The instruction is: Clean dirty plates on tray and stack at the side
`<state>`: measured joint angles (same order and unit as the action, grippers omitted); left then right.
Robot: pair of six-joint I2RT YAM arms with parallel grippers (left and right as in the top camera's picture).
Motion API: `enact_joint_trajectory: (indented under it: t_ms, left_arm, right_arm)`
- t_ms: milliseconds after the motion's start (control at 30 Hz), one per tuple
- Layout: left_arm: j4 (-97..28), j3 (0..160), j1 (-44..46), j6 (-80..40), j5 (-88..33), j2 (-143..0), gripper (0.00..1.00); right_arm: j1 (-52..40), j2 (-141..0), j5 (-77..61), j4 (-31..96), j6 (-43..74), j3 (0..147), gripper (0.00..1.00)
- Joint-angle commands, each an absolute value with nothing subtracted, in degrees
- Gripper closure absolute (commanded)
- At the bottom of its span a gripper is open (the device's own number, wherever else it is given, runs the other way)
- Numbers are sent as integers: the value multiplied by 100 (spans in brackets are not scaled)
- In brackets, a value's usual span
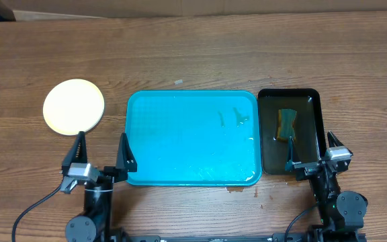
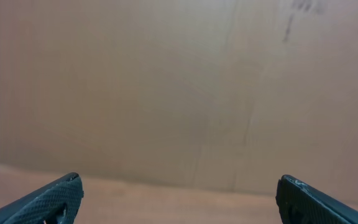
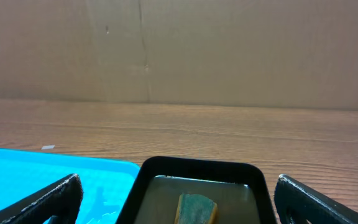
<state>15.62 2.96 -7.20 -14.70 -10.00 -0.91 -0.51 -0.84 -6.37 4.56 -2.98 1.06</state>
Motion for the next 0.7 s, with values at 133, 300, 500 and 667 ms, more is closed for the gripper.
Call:
enact_joint_trajectory:
  t_ms: [133, 300, 500, 667]
  left_arm:
    - [1057, 27, -703, -1712, -788, -23, 0]
    - [38, 27, -703, -1616, -609, -21, 0]
    - [-408, 27, -674, -1522, -405, -23, 0]
    - [-412, 27, -674, -1522, -405, -25, 0]
  right_arm:
    - [-95, -16, -567, 427, -255, 45, 0]
    - [-95, -16, -567, 427, -257, 45, 0]
    - [-95, -16, -567, 427, -255, 45, 0]
    - [-95, -16, -567, 427, -257, 45, 0]
